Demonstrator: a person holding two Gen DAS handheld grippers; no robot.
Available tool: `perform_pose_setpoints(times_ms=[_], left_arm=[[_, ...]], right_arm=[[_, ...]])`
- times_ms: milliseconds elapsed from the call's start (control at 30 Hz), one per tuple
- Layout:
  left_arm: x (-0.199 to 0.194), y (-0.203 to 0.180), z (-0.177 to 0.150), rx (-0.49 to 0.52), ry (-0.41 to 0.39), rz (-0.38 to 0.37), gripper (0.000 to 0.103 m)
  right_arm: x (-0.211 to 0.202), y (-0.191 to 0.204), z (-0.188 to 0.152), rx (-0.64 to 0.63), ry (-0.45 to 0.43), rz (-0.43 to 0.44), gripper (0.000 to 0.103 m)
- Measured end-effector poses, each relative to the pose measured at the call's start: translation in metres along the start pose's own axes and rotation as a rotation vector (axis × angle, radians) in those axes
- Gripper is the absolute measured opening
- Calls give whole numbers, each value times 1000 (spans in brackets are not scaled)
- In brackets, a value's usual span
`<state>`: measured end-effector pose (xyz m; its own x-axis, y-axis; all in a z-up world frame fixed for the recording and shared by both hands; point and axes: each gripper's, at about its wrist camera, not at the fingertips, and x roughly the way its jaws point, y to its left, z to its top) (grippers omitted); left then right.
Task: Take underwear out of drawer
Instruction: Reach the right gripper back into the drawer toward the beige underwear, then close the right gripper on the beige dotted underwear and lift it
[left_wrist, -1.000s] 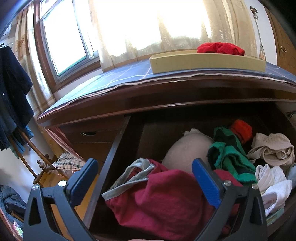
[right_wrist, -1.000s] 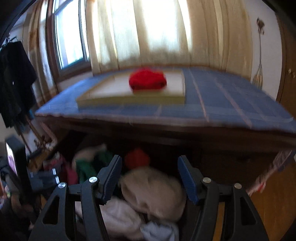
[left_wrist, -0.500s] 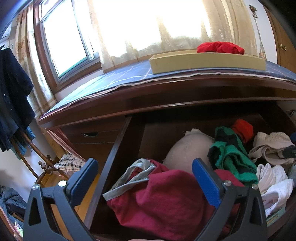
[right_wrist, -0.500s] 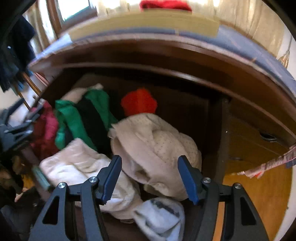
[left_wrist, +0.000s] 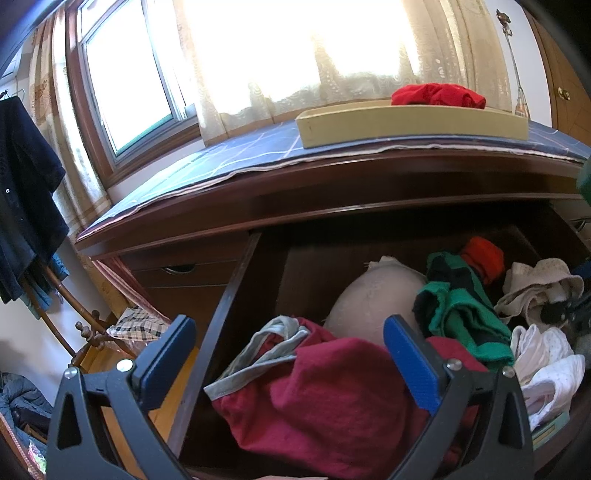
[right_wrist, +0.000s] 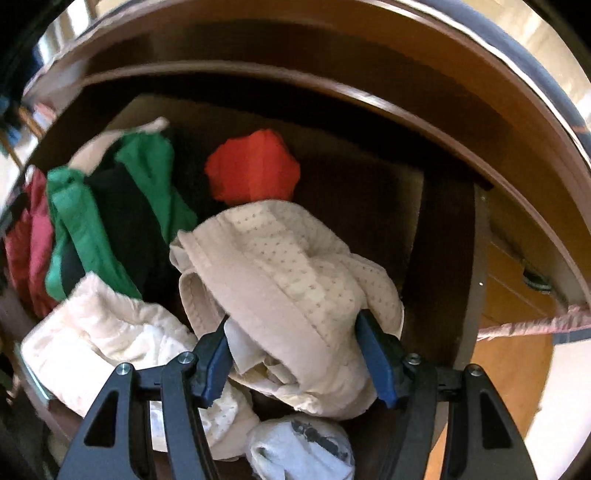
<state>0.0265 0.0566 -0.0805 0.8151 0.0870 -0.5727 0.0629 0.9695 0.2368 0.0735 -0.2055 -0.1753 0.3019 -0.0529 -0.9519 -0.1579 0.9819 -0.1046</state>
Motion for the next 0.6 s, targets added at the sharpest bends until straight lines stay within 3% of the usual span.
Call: perform_pose_setpoints(times_ms=[133,233,300,600], left_arm=[[1,0,0,1,-2,1,103],[0,0,0,1,-3,1,103],[0,0,0,0,-3,2,103],[0,-2,0,3,-1,5,103]], right_arm=[[-1,6,-2,-25,4,-19,58],[-7,2,-7,-19,-16,-36,39],[-14,-5,-10,28,-41,7,25],[-75,-39,-35,207,-239,180,21]])
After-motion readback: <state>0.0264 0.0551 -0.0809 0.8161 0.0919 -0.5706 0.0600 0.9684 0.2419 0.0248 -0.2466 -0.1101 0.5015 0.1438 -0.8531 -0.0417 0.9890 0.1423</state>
